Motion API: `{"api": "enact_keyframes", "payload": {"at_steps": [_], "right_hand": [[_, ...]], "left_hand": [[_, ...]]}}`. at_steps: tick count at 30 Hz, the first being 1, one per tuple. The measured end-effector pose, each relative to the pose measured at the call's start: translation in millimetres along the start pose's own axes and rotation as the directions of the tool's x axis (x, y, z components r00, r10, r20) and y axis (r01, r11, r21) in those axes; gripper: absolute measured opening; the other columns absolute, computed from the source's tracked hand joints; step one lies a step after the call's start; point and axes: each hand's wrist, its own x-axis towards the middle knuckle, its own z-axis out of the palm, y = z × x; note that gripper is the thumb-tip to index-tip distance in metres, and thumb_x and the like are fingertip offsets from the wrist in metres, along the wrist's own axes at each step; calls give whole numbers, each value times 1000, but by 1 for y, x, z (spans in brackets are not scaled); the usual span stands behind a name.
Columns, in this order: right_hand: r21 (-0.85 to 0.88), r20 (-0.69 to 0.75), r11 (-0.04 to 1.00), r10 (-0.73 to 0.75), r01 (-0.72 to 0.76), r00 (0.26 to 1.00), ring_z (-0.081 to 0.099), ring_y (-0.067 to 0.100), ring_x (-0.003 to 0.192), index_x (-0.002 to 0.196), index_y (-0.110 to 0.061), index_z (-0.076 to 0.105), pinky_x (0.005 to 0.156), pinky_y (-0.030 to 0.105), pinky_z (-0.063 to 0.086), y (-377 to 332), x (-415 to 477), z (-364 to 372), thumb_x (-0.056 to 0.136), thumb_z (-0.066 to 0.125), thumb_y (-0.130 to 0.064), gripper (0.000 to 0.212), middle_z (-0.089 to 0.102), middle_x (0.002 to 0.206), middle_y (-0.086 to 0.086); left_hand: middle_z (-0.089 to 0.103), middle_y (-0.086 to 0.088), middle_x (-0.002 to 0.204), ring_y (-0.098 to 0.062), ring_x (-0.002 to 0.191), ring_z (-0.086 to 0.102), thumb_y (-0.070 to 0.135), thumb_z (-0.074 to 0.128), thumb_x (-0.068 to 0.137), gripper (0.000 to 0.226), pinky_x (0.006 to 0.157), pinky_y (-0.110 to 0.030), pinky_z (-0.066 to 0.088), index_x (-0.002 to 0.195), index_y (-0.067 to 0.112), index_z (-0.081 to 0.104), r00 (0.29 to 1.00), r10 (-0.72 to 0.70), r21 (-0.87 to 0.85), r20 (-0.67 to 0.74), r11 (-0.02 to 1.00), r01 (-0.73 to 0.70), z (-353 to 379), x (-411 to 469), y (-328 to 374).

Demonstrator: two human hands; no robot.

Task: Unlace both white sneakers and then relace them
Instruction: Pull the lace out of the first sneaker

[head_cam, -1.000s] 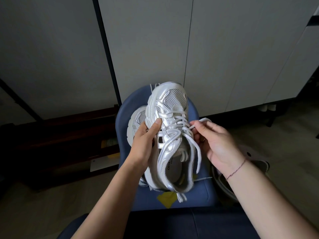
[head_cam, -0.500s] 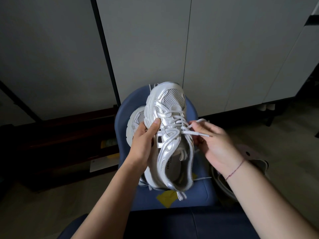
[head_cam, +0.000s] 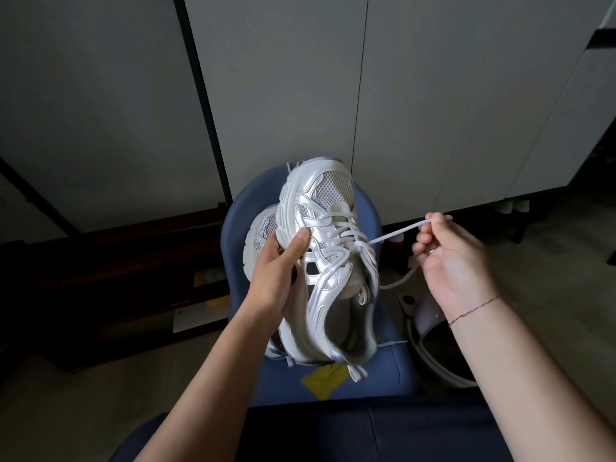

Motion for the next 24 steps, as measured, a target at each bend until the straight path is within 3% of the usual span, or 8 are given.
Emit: {"api": "enact_keyframes", "payload": {"at_steps": [5, 7, 10, 12, 15, 18, 21, 24], "right_hand": [[-68, -9, 997, -49, 48, 999, 48, 3, 51, 77, -10, 59, 48, 13, 39, -1, -5, 3, 95, 51, -9, 21, 58, 53, -7], [-211, 105, 977, -7, 30, 994, 49, 4, 51, 78, -9, 63, 50, 13, 41, 7, -16, 6, 92, 56, -13, 16, 59, 57, -5], [-421, 295, 905, 67, 66, 953, 56, 12, 66, 77, -10, 67, 66, 24, 46, 21, -31, 11, 84, 63, -18, 12, 64, 69, 1], [-465, 341, 870, 2, 167, 940, 59, 10, 71, 76, -10, 67, 72, 24, 48, 27, -35, 12, 87, 63, -11, 12, 66, 71, 0], [-561, 349, 767, -123, 312, 929, 58, 7, 67, 72, -13, 65, 71, 26, 48, 30, -31, 12, 90, 60, -11, 19, 66, 67, -6], [-619, 315, 716, -151, 323, 937, 61, 11, 68, 73, -14, 63, 73, 38, 51, 33, -28, 10, 92, 59, -18, 20, 67, 68, -4], [-649, 266, 707, -135, 281, 954, 63, 14, 68, 74, -15, 61, 73, 41, 52, 36, -27, 10, 93, 57, -21, 21, 67, 70, -2], [-566, 212, 799, -98, 204, 972, 63, 9, 59, 85, -5, 58, 61, 28, 51, 36, -28, 13, 97, 49, -15, 18, 68, 65, -2]], "left_hand": [[69, -16, 118, -32, 109, 66, 30, 58, 95, 42, 98, -48, 49, 130, 8, 56, 1000, -5, -28, -6, 1000, 5, 2, -1, -2], [69, -16, 118, -32, 109, 66, 27, 54, 97, 39, 100, -48, 49, 130, 7, 56, 1000, -6, -35, -4, 999, 6, 1, -2, -2], [68, -17, 120, -32, 111, 65, 28, 53, 97, 39, 103, -52, 46, 131, 7, 56, 1000, -2, -40, -4, 999, 2, 1, -1, -2], [68, -17, 120, -32, 111, 65, 29, 54, 95, 41, 103, -52, 46, 131, 7, 56, 1000, -1, -47, -13, 999, 0, 1, -1, -1], [67, -18, 120, -33, 111, 65, 29, 54, 95, 42, 103, -53, 46, 131, 7, 56, 1000, -2, -39, -5, 999, 2, 0, -2, 1], [67, -18, 120, -33, 111, 65, 28, 52, 98, 39, 103, -53, 46, 131, 7, 56, 1000, -8, -38, -6, 999, 8, -2, -1, 1], [67, -17, 121, -33, 112, 65, 30, 54, 98, 40, 103, -53, 46, 131, 8, 55, 1000, -3, -35, -2, 999, 3, -2, -1, 2], [67, -17, 121, -32, 112, 65, 28, 53, 98, 39, 103, -52, 46, 132, 8, 55, 1000, -7, -48, -2, 999, 7, -1, -3, 4]]}}
